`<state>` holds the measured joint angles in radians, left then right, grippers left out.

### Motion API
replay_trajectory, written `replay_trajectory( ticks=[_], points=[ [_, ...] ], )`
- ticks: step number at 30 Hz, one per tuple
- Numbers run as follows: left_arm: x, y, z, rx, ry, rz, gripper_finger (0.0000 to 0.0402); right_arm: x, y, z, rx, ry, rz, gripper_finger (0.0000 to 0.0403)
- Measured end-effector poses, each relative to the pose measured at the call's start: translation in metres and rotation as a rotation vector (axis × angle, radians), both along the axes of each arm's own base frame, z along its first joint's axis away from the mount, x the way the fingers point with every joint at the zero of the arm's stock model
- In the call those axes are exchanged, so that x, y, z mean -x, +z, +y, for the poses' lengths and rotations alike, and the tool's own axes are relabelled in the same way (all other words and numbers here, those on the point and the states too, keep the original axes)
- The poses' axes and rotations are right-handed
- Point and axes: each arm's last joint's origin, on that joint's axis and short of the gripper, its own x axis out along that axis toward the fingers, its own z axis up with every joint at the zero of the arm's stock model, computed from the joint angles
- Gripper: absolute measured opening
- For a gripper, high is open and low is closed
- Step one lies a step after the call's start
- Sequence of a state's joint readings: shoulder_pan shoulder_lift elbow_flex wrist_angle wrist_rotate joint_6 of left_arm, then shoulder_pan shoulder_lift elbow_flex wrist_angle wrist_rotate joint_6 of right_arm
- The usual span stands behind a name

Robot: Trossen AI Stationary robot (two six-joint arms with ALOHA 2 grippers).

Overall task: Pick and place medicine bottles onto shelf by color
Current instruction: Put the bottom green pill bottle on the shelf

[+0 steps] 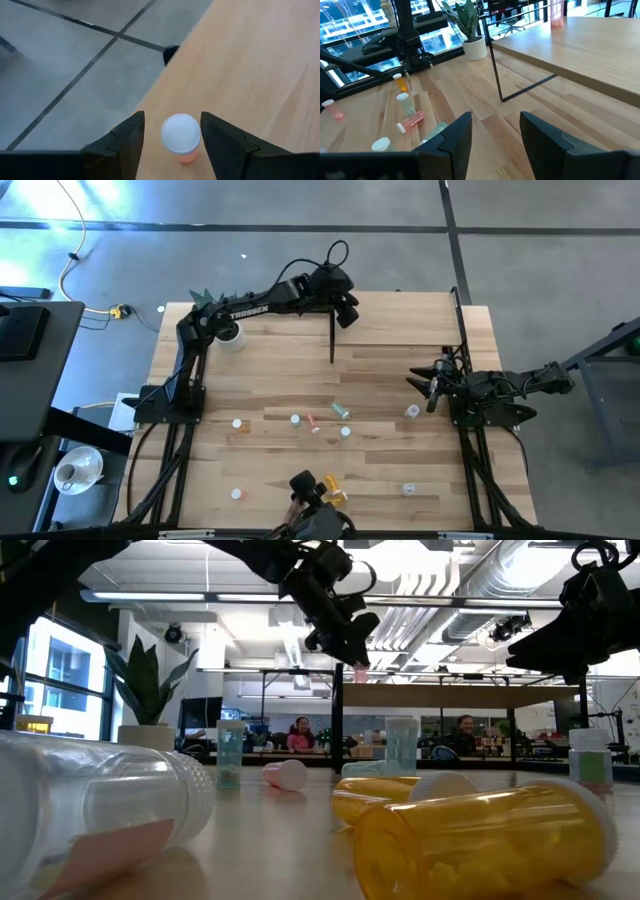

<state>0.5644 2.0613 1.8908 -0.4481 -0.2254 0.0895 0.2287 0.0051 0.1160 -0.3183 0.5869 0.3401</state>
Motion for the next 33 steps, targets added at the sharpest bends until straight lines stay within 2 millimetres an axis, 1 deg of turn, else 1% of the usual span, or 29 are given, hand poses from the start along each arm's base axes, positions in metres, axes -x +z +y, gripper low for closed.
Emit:
replay_trajectory(
  ticks=[3,7,10,12,15,18,20,22,25,29,31,33],
  points=[
    [0.005,0.02,-0.003,-0.029,0.007,-0.029,0.0188,0.0,0.0,0.0,0.0,0.0,0.0,0.0158],
    [0.017,0.055,-0.01,-0.038,0.009,-0.051,0.0188,0.0,0.0,0.0,0.0,0.0,0.0,0.0158],
    [0.031,0.082,-0.023,-0.036,-0.002,-0.051,0.0188,0.0,0.0,0.0,0.0,0.0,0.0,0.0158],
    [0.044,0.098,-0.033,-0.032,-0.007,-0.047,0.0188,0.0,0.0,0.0,0.0,0.0,0.0,0.0158],
    [0.06,0.117,-0.049,-0.027,-0.023,-0.045,0.0188,0.0,0.0,0.0,0.0,0.0,0.0,0.0158],
    [0.074,0.125,-0.064,-0.003,-0.047,-0.037,0.0188,0.0,0.0,0.0,0.0,0.0,0.0,0.0158],
    [0.08,0.122,-0.074,0.014,-0.073,-0.028,0.0188,0.0,0.0,0.0,0.0,0.0,0.0,0.0158],
    [0.082,0.11,-0.084,0.037,-0.103,-0.008,0.0188,0.0,0.0,0.0,0.0,0.0,0.0,0.0158],
    [0.083,0.081,-0.097,0.078,-0.135,0.024,0.0188,0.0,0.0,0.0,0.0,0.0,0.0,0.0158],
    [0.086,0.042,-0.114,0.064,-0.174,-0.001,0.0188,0.0,0.0,0.0,0.0,0.0,0.0,0.0158],
    [0.09,0.027,-0.121,0.049,-0.192,-0.03,0.0188,0.0,0.0,0.0,0.0,0.0,0.0,0.0158],
    [0.094,0.016,-0.129,0.035,-0.218,-0.075,0.0188,0.0,0.0,0.0,0.0,0.0,0.0,0.0158]
  ],
)
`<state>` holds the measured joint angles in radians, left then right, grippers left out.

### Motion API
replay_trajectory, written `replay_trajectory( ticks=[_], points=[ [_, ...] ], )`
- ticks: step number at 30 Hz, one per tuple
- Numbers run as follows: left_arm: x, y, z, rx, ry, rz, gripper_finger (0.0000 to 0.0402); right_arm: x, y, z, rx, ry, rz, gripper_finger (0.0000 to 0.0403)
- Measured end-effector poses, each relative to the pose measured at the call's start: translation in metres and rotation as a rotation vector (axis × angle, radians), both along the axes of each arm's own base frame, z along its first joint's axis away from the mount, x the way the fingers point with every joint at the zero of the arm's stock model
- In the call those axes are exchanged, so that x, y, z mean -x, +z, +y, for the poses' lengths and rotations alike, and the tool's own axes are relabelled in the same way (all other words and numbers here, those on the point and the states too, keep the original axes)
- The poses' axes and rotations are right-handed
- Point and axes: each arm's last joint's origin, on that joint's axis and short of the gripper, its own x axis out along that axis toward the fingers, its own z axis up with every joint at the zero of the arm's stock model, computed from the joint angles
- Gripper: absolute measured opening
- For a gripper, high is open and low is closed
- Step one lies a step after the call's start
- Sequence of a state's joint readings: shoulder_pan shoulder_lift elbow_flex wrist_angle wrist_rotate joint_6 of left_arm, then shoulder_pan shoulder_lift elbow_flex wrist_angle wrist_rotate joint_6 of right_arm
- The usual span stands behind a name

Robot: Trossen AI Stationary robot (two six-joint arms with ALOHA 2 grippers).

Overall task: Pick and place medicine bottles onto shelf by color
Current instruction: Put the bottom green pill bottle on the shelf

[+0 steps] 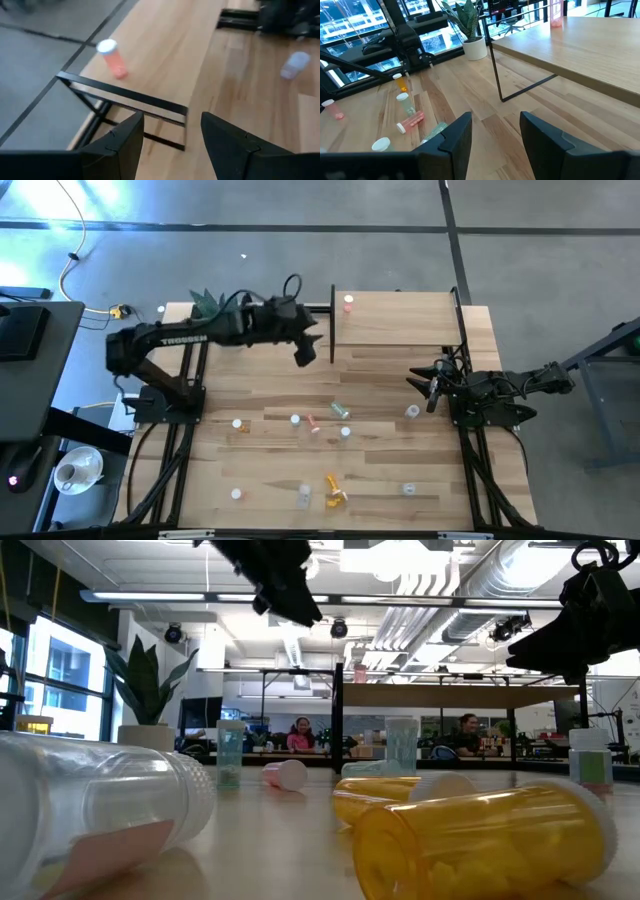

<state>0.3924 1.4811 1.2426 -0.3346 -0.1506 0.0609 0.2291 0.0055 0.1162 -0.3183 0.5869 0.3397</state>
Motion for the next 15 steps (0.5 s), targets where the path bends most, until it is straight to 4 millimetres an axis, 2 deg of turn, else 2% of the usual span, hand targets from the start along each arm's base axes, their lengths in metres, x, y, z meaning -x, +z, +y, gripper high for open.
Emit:
replay_trajectory(
  ticks=[6,15],
  points=[
    [0.019,-0.024,-0.027,0.019,-0.078,-0.142,0.0188,0.0,0.0,0.0,0.0,0.0,0.0,0.0158],
    [0.04,-0.048,-0.063,-0.003,-0.18,-0.299,0.0188,0.0,0.0,0.0,0.0,0.0,0.0,0.0158]
  ],
)
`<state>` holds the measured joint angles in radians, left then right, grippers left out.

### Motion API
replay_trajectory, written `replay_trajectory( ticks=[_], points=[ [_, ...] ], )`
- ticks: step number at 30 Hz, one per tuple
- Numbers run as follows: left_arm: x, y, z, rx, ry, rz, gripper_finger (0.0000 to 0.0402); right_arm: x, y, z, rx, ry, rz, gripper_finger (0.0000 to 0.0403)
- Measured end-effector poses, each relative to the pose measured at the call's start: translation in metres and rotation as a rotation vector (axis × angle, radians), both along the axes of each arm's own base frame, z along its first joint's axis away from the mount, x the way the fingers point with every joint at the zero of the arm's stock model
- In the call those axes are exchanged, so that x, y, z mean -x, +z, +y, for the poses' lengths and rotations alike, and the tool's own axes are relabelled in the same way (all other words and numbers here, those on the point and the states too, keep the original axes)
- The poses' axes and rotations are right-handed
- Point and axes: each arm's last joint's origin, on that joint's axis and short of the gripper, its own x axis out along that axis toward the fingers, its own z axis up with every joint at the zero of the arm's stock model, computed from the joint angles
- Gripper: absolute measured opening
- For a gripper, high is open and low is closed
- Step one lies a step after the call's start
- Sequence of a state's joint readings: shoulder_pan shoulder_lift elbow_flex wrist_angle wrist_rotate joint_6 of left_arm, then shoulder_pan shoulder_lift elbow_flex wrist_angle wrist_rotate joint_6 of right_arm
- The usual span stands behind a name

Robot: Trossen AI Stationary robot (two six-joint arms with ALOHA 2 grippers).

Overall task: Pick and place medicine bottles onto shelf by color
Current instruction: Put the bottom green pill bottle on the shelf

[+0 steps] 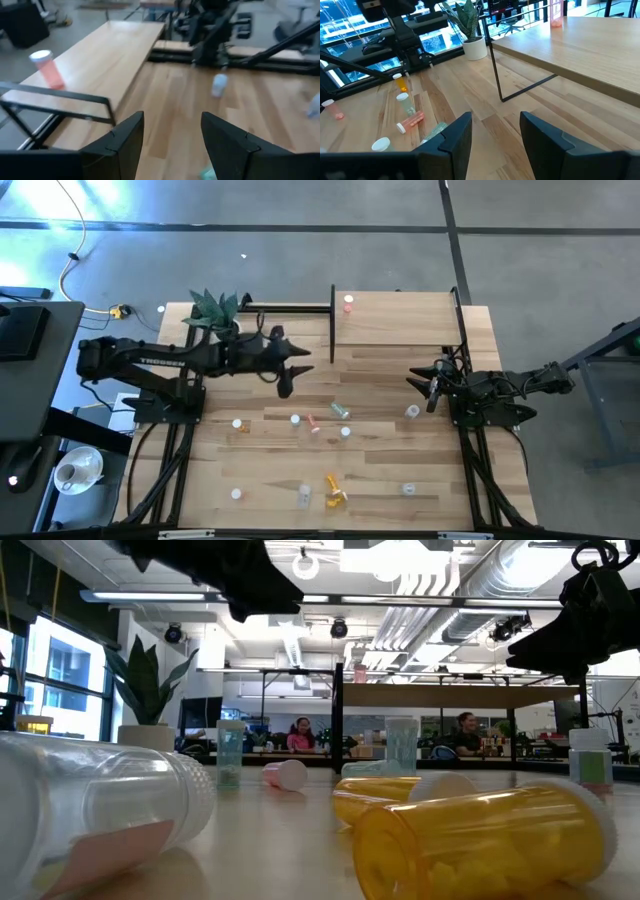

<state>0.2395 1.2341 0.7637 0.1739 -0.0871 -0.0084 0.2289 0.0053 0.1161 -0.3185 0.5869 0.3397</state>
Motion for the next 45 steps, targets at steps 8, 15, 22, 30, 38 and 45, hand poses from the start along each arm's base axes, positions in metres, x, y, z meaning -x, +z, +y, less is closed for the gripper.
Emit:
replay_trajectory(
  ticks=[8,15,22,30,38,45],
  points=[
    [0.016,-0.007,-0.01,0.022,-0.014,-0.111,0.0188,0.0,0.0,0.0,0.002,-0.011,-0.001,0.0158],
    [0.019,-0.003,-0.013,0.036,-0.015,-0.135,0.0188,0.0,0.0,0.0,0.002,-0.012,-0.005,0.0158],
    [0.019,-0.003,-0.013,0.036,-0.015,-0.134,0.0188,-0.001,0.009,-0.001,-0.011,-0.038,-0.092,0.0158],
    [0.019,-0.003,-0.013,0.036,-0.015,-0.134,0.0188,-0.005,0.037,0.005,0.113,0.166,-0.324,0.0159],
    [0.019,-0.003,-0.013,0.036,-0.015,-0.132,0.0188,-0.022,0.047,0.012,0.213,0.26,-0.377,0.0204],
    [0.019,-0.003,-0.013,0.036,-0.015,-0.132,0.0188,-0.047,0.059,0.019,0.12,0.311,-0.362,0.0228]
  ],
)
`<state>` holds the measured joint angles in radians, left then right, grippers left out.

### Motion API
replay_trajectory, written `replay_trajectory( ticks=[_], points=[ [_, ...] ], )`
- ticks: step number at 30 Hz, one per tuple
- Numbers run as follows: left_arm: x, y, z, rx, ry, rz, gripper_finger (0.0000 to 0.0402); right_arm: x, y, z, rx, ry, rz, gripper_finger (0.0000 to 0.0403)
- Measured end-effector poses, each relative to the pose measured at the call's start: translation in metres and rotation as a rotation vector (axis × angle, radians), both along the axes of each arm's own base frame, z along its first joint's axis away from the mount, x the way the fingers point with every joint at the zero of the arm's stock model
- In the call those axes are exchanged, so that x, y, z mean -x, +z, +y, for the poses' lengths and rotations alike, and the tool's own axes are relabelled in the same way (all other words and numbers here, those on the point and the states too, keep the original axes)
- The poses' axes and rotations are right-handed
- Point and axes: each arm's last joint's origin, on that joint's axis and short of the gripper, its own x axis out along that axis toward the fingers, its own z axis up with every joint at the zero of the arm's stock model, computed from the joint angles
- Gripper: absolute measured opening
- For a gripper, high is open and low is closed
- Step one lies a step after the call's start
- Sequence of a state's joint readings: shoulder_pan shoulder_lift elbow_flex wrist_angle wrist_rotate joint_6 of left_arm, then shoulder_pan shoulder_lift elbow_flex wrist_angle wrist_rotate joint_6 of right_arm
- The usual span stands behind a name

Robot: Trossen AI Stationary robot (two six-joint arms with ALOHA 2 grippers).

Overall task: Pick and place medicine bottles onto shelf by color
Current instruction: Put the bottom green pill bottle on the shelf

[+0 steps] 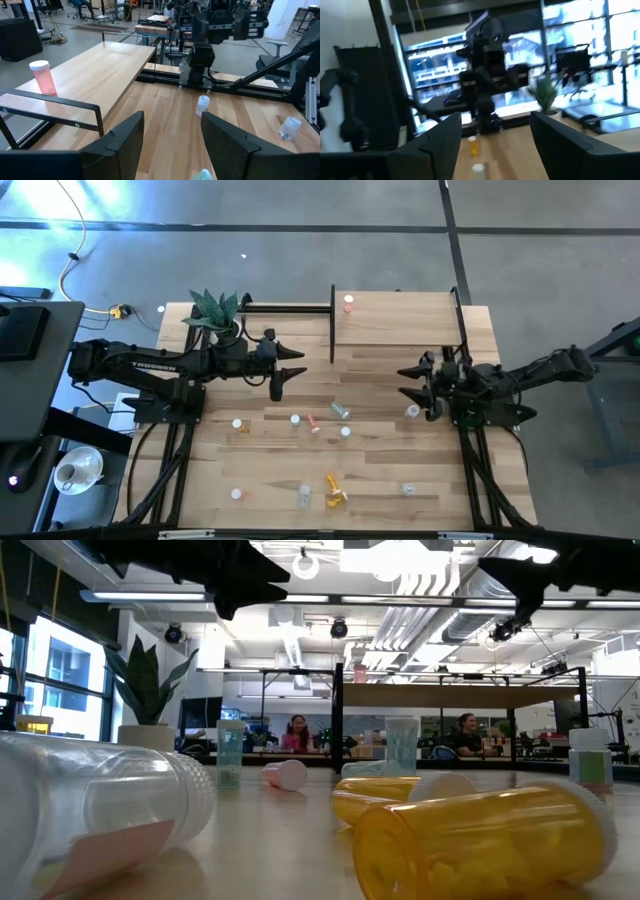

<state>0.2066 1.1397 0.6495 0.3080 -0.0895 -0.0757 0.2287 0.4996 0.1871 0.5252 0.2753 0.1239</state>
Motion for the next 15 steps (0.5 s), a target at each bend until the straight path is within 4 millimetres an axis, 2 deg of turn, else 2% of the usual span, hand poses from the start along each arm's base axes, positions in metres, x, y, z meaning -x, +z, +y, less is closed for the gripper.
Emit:
replay_trajectory(
  ticks=[4,9,15],
  points=[
    [0.0,0.0,0.0,0.0,0.0,0.0,0.0188,-0.024,0.007,0.007,0.028,0.033,0.132,0.0229],
    [0.0,0.0,0.0,0.0,0.0,0.0,0.0188,-0.053,-0.005,0.015,0.126,0.035,0.378,0.0229],
    [0.0,0.0,0.0,-0.005,-0.001,0.002,0.0188,-0.081,-0.02,0.026,0.132,0.16,0.52,0.0229]
  ],
)
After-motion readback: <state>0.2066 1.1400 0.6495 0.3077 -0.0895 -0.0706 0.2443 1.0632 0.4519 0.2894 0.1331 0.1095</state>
